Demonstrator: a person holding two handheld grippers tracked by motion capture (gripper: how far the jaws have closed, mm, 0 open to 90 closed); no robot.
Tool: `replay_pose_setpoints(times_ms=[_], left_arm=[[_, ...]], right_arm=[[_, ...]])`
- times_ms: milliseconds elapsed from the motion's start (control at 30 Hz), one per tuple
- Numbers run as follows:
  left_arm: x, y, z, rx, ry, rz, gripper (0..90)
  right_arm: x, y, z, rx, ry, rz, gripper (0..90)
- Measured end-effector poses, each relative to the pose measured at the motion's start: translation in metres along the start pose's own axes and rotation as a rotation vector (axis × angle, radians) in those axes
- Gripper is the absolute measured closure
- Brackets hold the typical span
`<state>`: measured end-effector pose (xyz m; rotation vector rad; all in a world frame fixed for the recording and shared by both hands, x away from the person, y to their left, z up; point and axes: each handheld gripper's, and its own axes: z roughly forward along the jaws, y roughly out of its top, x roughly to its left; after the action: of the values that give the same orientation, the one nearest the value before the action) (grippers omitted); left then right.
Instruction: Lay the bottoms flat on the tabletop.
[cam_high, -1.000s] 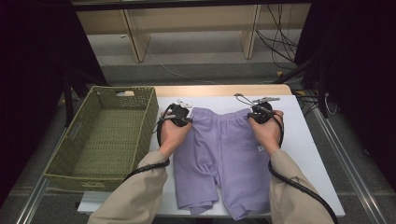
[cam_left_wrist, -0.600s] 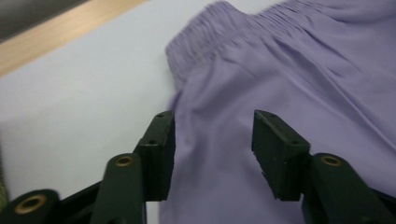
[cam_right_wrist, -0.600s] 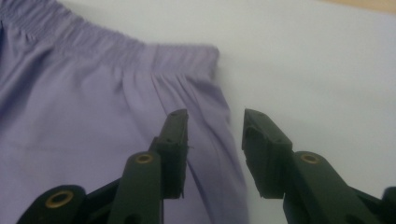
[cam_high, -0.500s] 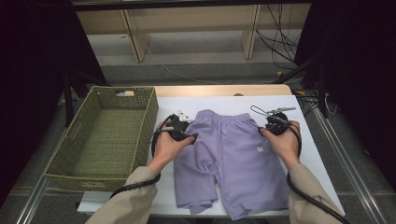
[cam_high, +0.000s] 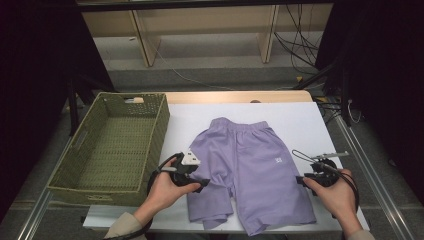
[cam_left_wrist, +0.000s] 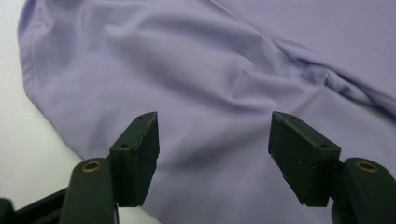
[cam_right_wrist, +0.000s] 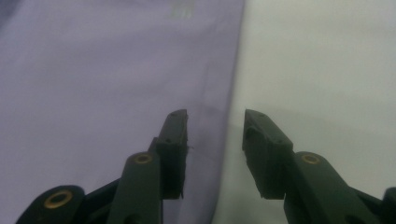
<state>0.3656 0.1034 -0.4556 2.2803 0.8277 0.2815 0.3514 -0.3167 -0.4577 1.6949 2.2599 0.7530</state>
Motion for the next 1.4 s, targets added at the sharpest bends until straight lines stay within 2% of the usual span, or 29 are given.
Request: replay_pose_setpoints(times_ms=[67,233,333,533,667,867,900,1000,1100,1167,1300,1400], left_arm=[[-0.004,-0.005,0.000,-0.002,-0.002,-0.002,34.2],[-0.016,-0.013,0.001,0.020,-0.022,0.031,34.1],[-0.023,-0.017,0.001,0.034,-0.033,0.059,35.4],[-0.030,-0.023,0.000,0.060,-0.045,0.085,37.0],[-0.032,-0.026,-0.002,0.069,-0.046,0.100,37.9],[-0.036,-0.026,-0.007,0.067,-0.056,0.119,39.3],[-0.038,-0.025,-0.008,0.068,-0.059,0.124,39.8],[-0.042,-0.023,-0.011,0.063,-0.069,0.142,41.4],[-0.049,-0.018,-0.012,0.059,-0.090,0.177,43.4],[-0.056,-0.014,-0.010,0.058,-0.112,0.209,44.7],[-0.073,-0.010,-0.003,0.086,-0.153,0.298,47.6],[-0.082,-0.011,0.004,0.143,-0.167,0.365,50.4]], right_arm=[[0.006,-0.011,-0.008,0.016,0.008,0.008,61.3],[0.019,-0.034,-0.021,0.075,-0.011,-0.001,65.7],[0.025,-0.044,-0.023,0.125,-0.032,-0.012,72.1],[0.030,-0.049,-0.026,0.153,-0.030,-0.026,89.7],[0.026,-0.048,-0.028,0.145,-0.016,-0.015,90.0],[0.011,-0.044,-0.037,0.093,-0.083,0.005,90.0],[0.010,-0.044,-0.036,0.097,-0.087,0.014,90.0],[0.008,-0.047,-0.029,0.131,-0.107,-0.002,89.7],[0.010,-0.044,-0.032,0.117,-0.138,-0.018,83.8],[0.013,-0.042,-0.035,0.080,-0.143,-0.021,80.0],[0.024,-0.036,-0.036,0.021,-0.107,-0.040,74.6],[0.035,-0.032,-0.035,-0.001,-0.070,-0.060,72.9]])
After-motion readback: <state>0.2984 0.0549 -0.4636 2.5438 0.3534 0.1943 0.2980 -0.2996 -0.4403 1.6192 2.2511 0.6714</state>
